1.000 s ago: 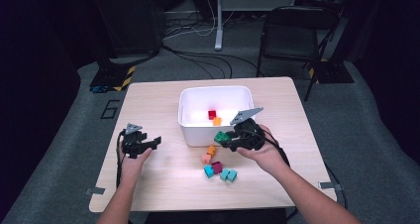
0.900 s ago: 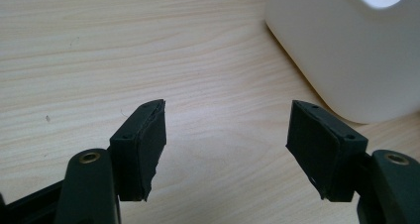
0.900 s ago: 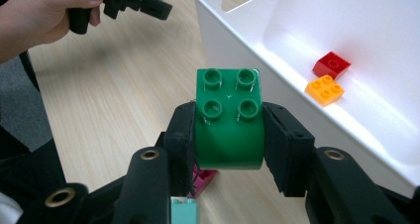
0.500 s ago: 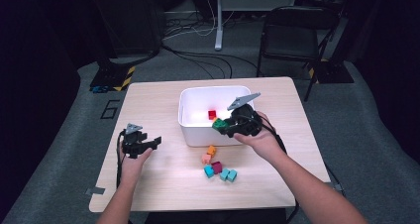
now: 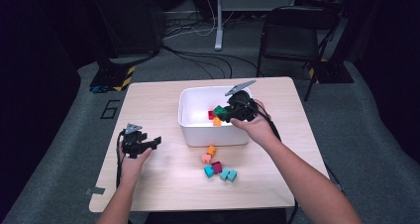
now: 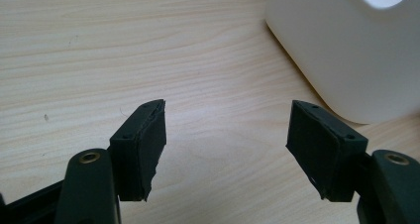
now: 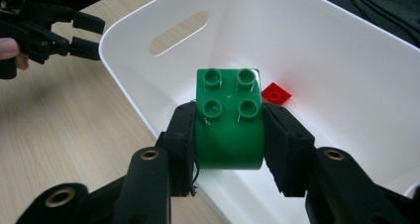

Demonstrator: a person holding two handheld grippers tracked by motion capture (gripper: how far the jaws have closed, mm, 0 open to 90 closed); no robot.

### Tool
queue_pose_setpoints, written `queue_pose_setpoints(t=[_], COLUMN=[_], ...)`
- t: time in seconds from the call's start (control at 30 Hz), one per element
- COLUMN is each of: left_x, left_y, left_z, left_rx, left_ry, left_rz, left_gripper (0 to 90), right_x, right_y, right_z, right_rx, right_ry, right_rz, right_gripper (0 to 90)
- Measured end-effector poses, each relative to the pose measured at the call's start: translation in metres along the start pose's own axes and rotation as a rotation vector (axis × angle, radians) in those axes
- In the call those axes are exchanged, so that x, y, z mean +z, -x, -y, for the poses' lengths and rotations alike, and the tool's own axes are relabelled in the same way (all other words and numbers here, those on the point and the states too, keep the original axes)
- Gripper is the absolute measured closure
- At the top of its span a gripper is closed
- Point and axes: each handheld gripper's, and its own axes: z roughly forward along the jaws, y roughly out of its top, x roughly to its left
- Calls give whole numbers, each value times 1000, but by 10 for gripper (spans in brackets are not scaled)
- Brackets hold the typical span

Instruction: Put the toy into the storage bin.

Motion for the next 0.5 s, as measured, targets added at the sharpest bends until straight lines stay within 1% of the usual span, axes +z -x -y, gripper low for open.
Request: queue_pose_setpoints(t=[0.13,0.37,0.5], left_x=[0,0,0], left_y=[0,-1,0], left_z=[0,0,0], left_rx=[0,1,1], left_ry=[1,2,2], left_rz=[0,1,2], left_gripper=[311,310,310], right_x=[7,22,30], right_y=[4,12,17], right_z=[-6,-14,-20], right_rx=[3,12,28], right_ry=[-1,-30,-37], right_rz=[11,37,44], right_gripper=[585,585,584])
